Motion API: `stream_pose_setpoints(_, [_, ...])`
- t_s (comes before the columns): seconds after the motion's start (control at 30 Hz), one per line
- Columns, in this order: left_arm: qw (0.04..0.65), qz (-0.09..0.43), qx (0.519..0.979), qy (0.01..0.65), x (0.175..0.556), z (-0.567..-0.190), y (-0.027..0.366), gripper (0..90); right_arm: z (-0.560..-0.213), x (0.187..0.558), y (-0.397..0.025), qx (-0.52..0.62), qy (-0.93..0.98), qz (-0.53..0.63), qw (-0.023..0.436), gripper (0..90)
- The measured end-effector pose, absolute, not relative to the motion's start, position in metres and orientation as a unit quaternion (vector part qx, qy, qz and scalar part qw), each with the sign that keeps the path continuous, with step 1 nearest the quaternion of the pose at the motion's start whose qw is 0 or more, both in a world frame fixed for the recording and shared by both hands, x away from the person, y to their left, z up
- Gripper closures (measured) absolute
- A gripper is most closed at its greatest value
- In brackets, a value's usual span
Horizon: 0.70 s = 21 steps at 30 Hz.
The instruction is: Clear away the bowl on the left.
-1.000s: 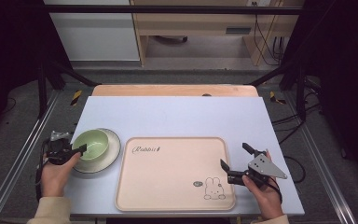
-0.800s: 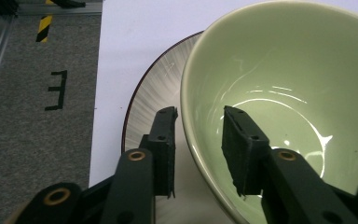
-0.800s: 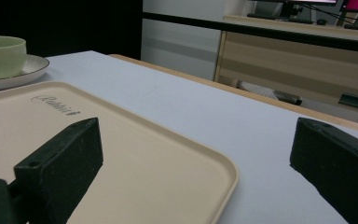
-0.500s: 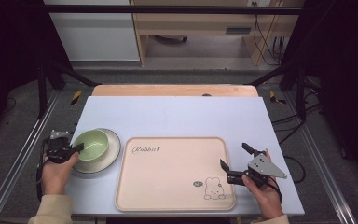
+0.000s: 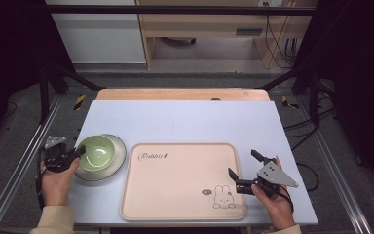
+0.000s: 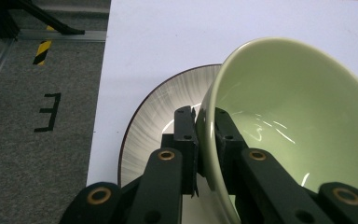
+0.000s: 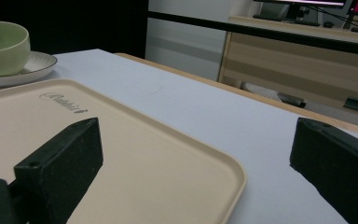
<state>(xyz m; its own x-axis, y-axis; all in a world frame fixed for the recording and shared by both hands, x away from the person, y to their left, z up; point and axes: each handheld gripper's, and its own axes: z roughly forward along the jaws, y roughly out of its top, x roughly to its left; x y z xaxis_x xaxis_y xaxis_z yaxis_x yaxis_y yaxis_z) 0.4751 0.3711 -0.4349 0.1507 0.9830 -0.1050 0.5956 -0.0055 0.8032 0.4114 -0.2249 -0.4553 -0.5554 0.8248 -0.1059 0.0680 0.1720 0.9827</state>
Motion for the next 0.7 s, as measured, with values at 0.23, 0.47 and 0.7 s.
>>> stream_pose_setpoints(0.23, [0.394,0.252,0.652,0.597,0.473,-0.43,0.372,82.7,-0.455,0.413,-0.226,0.329,0.685,0.554,0.341,2.7])
stream_pose_setpoints(0.47, [0.425,0.236,0.65,0.584,0.47,-0.42,0.363,82.7,-0.455,0.412,-0.226,0.328,0.684,0.554,0.344,2.7])
stream_pose_setpoints(0.7, [0.442,0.235,0.657,0.564,0.468,-0.414,0.348,82.7,-0.454,0.413,-0.228,0.332,0.679,0.555,0.348,2.7])
